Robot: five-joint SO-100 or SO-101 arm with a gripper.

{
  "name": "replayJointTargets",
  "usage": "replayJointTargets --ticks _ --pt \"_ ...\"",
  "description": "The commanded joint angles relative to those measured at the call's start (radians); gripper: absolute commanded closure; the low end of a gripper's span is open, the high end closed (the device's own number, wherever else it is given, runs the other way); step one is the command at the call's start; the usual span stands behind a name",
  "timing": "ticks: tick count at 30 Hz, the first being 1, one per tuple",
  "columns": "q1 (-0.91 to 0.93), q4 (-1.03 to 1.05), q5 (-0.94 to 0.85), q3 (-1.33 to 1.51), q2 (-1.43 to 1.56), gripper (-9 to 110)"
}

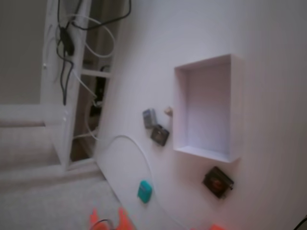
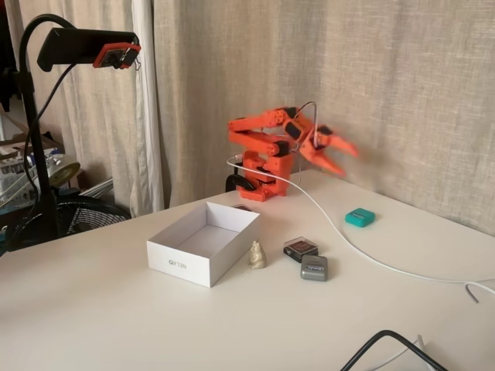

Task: Grasp the green cube and put it in the bin.

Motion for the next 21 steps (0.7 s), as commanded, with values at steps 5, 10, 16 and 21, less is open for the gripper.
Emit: replayJointTargets --ticks 5,10,16,21 --pt "-0.114 0.086 -0.005 -0.741 -0.549 67" --pt "-0.115 0.143 -0.006 -0.902 -0.738 61" --pt "-0.071 0.337 -0.006 -1.04 -0.925 61" --pt "-0.02 0.58 -0.006 -1.089 -1.035 61"
